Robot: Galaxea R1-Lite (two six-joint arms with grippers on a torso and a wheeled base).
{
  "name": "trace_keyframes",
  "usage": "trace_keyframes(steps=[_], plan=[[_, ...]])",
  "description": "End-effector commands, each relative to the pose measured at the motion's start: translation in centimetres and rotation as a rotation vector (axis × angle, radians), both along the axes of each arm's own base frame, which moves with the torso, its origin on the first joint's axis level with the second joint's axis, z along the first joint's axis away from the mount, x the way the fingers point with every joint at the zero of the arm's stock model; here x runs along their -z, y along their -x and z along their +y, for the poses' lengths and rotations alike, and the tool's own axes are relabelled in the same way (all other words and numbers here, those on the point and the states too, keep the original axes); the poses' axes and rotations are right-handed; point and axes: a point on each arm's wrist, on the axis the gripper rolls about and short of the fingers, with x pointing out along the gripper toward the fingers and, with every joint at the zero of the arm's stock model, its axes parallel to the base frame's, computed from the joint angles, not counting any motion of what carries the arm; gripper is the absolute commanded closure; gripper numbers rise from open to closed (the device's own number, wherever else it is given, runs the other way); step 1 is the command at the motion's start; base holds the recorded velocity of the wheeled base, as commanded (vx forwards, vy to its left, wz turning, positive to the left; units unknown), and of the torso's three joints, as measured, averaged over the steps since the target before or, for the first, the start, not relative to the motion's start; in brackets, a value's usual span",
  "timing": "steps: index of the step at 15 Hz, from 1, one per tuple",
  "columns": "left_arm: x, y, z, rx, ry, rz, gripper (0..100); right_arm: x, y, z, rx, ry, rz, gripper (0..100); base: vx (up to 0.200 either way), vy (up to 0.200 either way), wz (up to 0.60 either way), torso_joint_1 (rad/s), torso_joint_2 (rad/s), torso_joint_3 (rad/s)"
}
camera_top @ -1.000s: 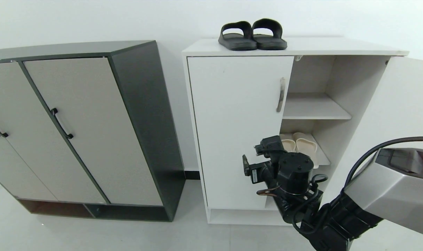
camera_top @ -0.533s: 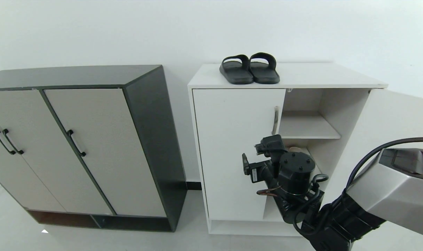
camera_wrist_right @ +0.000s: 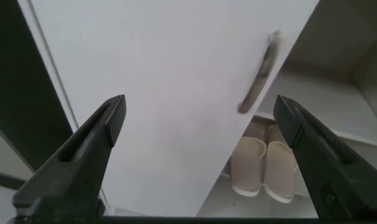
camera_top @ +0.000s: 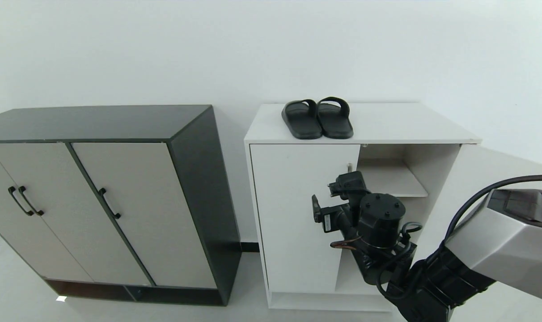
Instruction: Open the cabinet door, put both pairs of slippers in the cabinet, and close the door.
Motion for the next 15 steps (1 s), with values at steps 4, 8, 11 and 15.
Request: trace_keyframes(steps=[4,8,11,15], plan=[[0.00,0.00,0.00,0.000,0.000,0.000,100,-0.12,-0.03,0.01,0.001,-0.003,-0.003,0,0.000,0.000,0.00,0.203,-0.51,-0.304],[0.00,0.00,0.00,0.000,0.000,0.000,100,-0.09,-0.01,-0.01,0.001,-0.002,-0.002,0,0.000,0.000,0.00,0.229,-0.54,-0.316],[0.00,0.00,0.00,0.000,0.000,0.000,100,-0.09,-0.01,-0.01,0.001,-0.002,-0.002,0,0.000,0.000,0.00,0.243,-0.56,-0.323],[0.00,0.00,0.00,0.000,0.000,0.000,100,-0.29,-0.03,0.05,-0.017,-0.016,-0.020,0,0.000,0.000,0.00,0.264,-0.58,-0.322]])
